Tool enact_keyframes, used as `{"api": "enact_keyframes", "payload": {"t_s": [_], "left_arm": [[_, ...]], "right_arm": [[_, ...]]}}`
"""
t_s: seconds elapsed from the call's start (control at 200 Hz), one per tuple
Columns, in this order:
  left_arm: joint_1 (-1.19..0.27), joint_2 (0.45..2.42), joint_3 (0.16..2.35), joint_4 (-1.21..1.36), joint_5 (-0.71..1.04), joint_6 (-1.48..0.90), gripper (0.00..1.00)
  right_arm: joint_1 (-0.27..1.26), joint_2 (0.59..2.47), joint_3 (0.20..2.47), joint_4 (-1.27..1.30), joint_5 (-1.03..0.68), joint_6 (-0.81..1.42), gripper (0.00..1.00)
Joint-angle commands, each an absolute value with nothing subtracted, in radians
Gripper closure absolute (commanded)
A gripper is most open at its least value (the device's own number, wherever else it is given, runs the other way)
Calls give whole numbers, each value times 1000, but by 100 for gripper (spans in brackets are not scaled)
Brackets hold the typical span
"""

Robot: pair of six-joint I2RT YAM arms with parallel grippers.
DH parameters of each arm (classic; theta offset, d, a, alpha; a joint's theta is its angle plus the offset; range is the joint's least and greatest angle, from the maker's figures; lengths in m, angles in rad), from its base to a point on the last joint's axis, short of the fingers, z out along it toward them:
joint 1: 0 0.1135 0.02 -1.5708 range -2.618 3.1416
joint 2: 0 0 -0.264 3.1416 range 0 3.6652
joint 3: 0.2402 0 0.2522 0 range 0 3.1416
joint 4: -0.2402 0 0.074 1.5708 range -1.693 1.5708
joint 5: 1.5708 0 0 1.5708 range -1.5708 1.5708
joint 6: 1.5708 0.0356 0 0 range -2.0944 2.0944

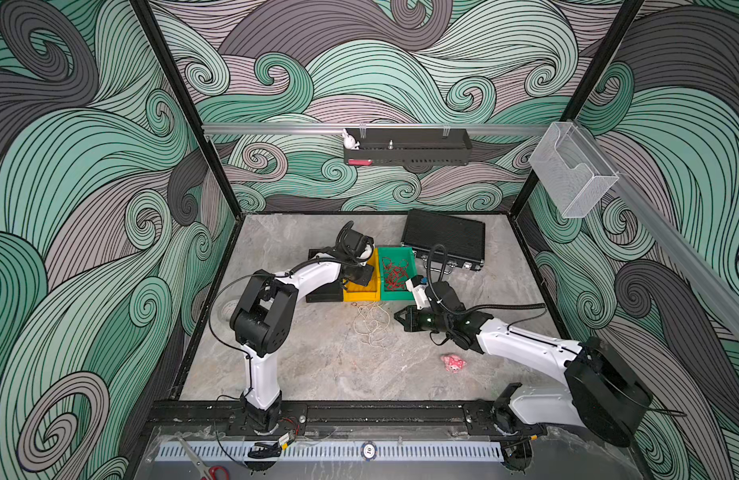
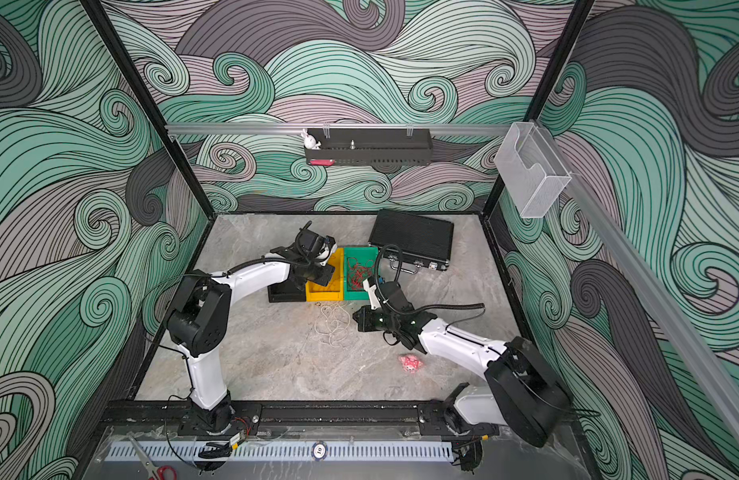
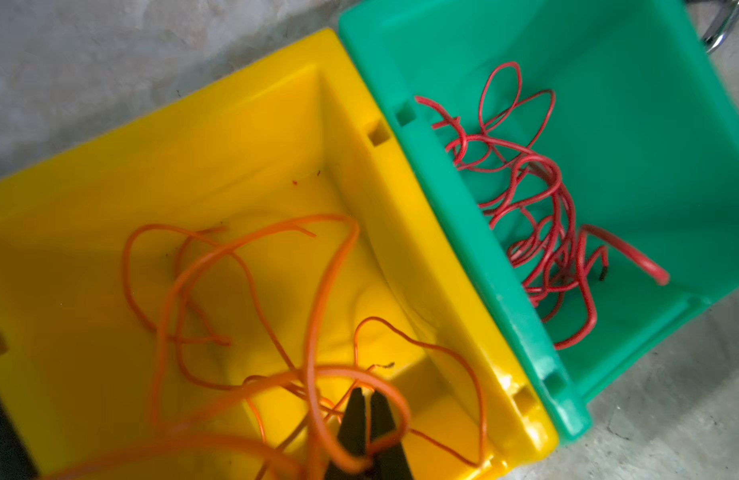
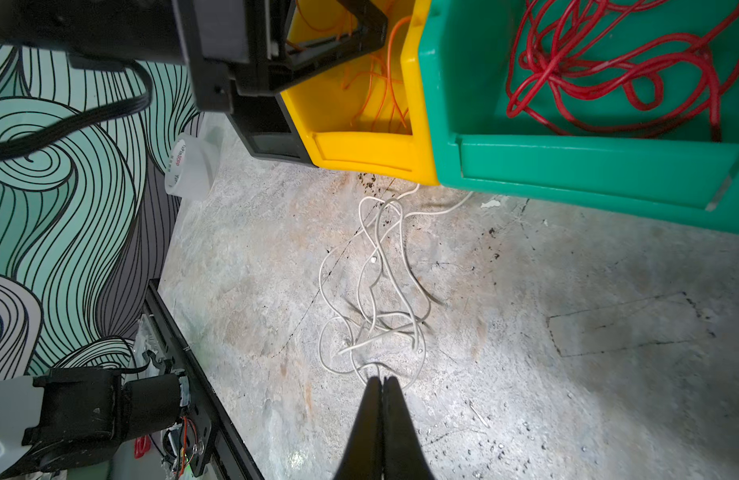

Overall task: Untangle the cables
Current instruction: 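Lower the orange wire into the yellow bin and open the left gripper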

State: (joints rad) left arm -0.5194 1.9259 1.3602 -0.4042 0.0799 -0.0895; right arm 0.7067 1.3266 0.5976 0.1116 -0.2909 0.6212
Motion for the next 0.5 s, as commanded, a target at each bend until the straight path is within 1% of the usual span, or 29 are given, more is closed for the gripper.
{"api": "enact_keyframes", "payload": {"t_s": [0.0,0.175,0.25,0.33,0.37,0.44,0.495], "left_arm": [[-517,1953,1387,-460,101,-98,100],[-517,1970,1401,-486,113,-100,100],[-517,1962,1401,-485,118,-107,89],[-518,1949,1404,-486,118,-110,71],[-518,1941,1404,-489,113,-109,64],[-518,1926,1408,-495,106,-109,54],[-520,1913,1412,-503,100,-109,50]], "right_arm": [[700,1329,587,122,-296,625,94],[699,1332,583,129,-299,630,94],[700,1330,584,127,-299,630,94],[698,1326,582,126,-300,630,94],[698,1323,581,124,-299,629,94],[698,1317,578,122,-298,629,94],[698,1313,579,120,-299,629,94]]}}
